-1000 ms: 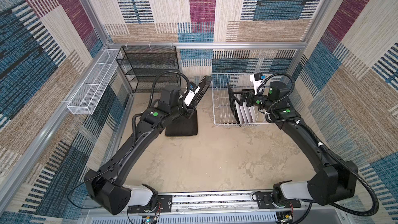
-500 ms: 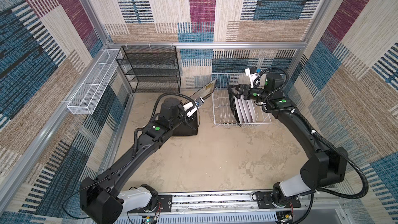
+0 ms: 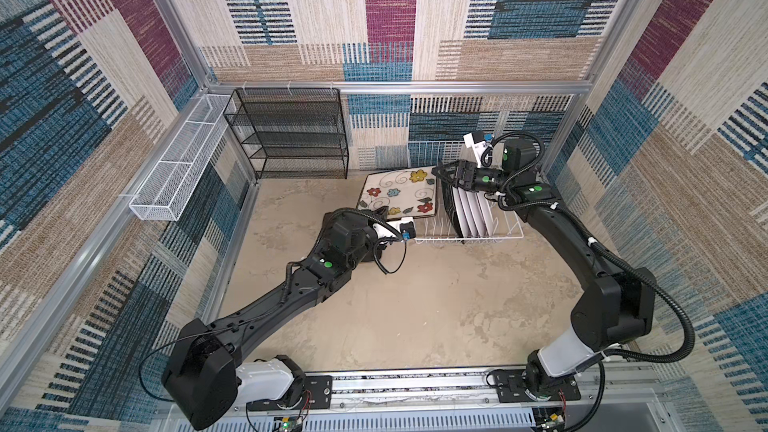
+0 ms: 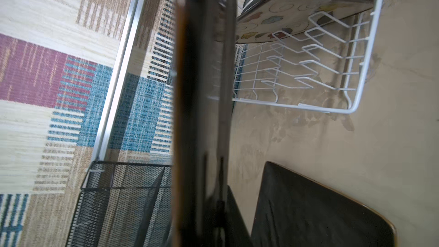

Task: Unload the plates from the dish rack
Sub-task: Pick up a plate from the dish rack.

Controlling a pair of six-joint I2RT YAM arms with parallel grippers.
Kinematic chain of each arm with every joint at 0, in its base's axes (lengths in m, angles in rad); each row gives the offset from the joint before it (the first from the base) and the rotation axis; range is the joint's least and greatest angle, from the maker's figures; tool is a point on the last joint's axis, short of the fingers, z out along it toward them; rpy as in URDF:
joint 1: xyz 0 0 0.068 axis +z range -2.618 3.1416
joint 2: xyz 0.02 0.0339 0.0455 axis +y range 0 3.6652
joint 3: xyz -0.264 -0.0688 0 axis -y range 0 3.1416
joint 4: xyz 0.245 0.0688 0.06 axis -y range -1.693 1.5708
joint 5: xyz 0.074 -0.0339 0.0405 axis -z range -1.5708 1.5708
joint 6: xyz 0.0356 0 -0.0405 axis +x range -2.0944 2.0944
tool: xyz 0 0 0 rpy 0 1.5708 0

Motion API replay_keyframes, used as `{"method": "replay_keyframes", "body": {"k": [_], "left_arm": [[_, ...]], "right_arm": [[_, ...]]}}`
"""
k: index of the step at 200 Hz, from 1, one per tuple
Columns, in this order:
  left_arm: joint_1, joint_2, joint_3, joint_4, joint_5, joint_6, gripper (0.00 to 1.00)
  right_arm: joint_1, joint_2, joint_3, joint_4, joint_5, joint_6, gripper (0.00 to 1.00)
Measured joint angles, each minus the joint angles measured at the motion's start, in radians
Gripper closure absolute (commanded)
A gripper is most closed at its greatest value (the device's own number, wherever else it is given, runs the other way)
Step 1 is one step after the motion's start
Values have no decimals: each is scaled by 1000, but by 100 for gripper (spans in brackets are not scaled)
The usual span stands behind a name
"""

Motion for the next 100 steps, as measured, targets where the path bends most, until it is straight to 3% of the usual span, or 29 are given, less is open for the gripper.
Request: {"method": "replay_keyframes", "body": {"k": [53, 100], "left_arm": [[-8, 30, -8, 158, -48, 97, 100], [-18, 34, -16, 165, -55, 125, 100]], "right_arm": [[32, 60, 51, -89, 14, 3, 17], [69, 80, 53, -94, 13, 26, 30]]}}
